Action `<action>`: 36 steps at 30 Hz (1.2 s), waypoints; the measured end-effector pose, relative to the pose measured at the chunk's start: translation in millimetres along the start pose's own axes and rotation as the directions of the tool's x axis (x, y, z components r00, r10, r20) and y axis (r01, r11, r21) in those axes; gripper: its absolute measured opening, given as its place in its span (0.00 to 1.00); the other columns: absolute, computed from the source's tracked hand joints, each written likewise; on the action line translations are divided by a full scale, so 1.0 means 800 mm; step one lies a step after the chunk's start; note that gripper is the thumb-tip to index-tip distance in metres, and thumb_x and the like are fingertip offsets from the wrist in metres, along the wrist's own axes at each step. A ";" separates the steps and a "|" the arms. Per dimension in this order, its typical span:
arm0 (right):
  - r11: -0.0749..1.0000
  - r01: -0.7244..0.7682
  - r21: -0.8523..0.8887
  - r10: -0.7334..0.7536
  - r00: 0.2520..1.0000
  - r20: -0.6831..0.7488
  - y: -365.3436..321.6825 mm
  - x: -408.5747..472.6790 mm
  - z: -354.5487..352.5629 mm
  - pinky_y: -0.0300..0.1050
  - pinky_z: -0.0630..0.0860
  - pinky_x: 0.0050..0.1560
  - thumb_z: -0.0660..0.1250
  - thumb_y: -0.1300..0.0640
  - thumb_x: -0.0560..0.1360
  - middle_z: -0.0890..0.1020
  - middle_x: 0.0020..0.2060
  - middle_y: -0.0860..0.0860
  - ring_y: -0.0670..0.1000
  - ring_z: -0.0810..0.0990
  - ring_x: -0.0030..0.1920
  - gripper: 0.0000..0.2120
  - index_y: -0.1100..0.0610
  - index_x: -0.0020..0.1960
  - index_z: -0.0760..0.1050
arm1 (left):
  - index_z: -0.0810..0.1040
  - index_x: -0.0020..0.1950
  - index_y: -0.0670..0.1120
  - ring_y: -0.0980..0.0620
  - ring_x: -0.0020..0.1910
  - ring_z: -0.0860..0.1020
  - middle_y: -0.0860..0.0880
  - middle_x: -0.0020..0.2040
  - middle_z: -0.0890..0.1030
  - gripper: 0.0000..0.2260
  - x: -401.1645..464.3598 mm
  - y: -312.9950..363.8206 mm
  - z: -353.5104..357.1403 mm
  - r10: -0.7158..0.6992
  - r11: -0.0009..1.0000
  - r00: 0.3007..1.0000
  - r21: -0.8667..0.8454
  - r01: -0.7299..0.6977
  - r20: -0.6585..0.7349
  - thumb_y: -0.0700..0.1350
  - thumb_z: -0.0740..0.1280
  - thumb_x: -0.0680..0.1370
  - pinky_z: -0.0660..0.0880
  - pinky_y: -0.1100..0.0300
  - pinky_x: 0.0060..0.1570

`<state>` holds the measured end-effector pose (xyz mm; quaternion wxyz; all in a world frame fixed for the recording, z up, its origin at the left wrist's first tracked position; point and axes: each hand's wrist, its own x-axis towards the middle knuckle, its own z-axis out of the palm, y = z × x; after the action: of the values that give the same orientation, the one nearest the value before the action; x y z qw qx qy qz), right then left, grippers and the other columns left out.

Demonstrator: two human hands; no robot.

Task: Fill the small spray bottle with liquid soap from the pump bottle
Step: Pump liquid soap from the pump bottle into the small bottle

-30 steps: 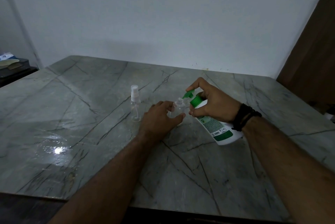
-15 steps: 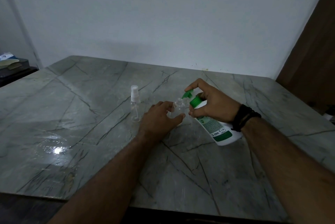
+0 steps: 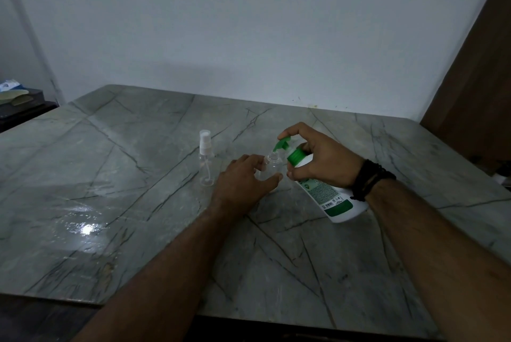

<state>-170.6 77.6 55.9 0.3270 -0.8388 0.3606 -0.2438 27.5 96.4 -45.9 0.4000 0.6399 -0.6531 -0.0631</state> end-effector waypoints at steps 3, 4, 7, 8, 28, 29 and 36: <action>1.000 -0.005 0.011 0.005 1.000 -0.003 0.001 -0.001 -0.002 0.62 0.83 0.47 0.75 0.67 0.68 0.85 0.42 0.57 0.63 0.83 0.43 0.30 0.43 0.61 0.71 | 0.75 0.59 0.57 0.60 0.47 0.74 0.62 0.48 0.72 0.30 -0.001 0.000 0.001 -0.002 1.000 1.000 0.004 0.002 0.001 0.74 0.61 0.65 0.74 0.60 0.44; 1.000 -0.006 0.013 0.006 1.000 0.001 0.002 -0.001 -0.003 0.61 0.83 0.47 0.75 0.67 0.68 0.85 0.42 0.56 0.63 0.84 0.43 0.29 0.44 0.61 0.71 | 0.75 0.59 0.57 0.60 0.47 0.74 0.62 0.48 0.72 0.30 -0.001 0.001 0.000 -0.002 1.000 1.000 0.003 0.002 0.001 0.74 0.61 0.65 0.74 0.60 0.44; 1.000 -0.010 0.011 0.009 1.000 0.007 0.002 -0.001 -0.005 0.61 0.83 0.47 0.76 0.66 0.68 0.85 0.42 0.55 0.60 0.84 0.42 0.28 0.45 0.60 0.70 | 0.75 0.58 0.57 0.60 0.47 0.74 0.62 0.48 0.72 0.28 -0.001 0.001 0.000 0.001 1.000 1.000 -0.007 -0.001 -0.004 0.73 0.61 0.66 0.75 0.59 0.44; 1.000 -0.009 0.011 0.009 1.000 0.007 0.002 -0.001 -0.005 0.61 0.83 0.47 0.76 0.66 0.68 0.85 0.42 0.55 0.60 0.84 0.43 0.28 0.45 0.60 0.70 | 0.75 0.57 0.57 0.60 0.47 0.74 0.62 0.48 0.72 0.28 -0.001 0.002 -0.001 0.002 1.000 1.000 -0.009 -0.002 -0.006 0.73 0.61 0.66 0.75 0.58 0.44; 1.000 -0.003 0.010 0.003 1.000 0.005 -0.001 -0.002 -0.005 0.63 0.82 0.48 0.75 0.67 0.68 0.85 0.43 0.57 0.63 0.84 0.44 0.29 0.44 0.61 0.70 | 0.75 0.59 0.56 0.58 0.48 0.75 0.58 0.51 0.75 0.27 -0.002 0.005 -0.004 -0.013 1.000 1.000 0.001 0.013 0.025 0.71 0.63 0.67 0.76 0.56 0.47; 1.000 -0.006 0.006 0.006 1.000 0.009 0.000 -0.002 -0.006 0.63 0.82 0.48 0.76 0.66 0.69 0.85 0.43 0.57 0.62 0.84 0.43 0.28 0.44 0.60 0.70 | 0.75 0.59 0.56 0.58 0.48 0.75 0.59 0.51 0.74 0.27 -0.002 0.005 -0.004 -0.012 1.000 1.000 0.000 0.012 0.021 0.71 0.63 0.67 0.76 0.57 0.46; 1.000 -0.006 0.001 0.006 1.000 0.003 -0.003 -0.001 -0.003 0.63 0.82 0.48 0.75 0.67 0.68 0.84 0.43 0.57 0.63 0.83 0.44 0.29 0.44 0.62 0.71 | 0.75 0.58 0.57 0.59 0.47 0.74 0.61 0.49 0.73 0.28 -0.002 0.005 -0.002 -0.021 1.000 1.000 0.012 0.021 0.017 0.73 0.60 0.66 0.76 0.56 0.45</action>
<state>-171.7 78.8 58.9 0.3287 -0.8380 0.3623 -0.2417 25.5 99.2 -43.3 0.3898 0.6485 -0.6502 -0.0689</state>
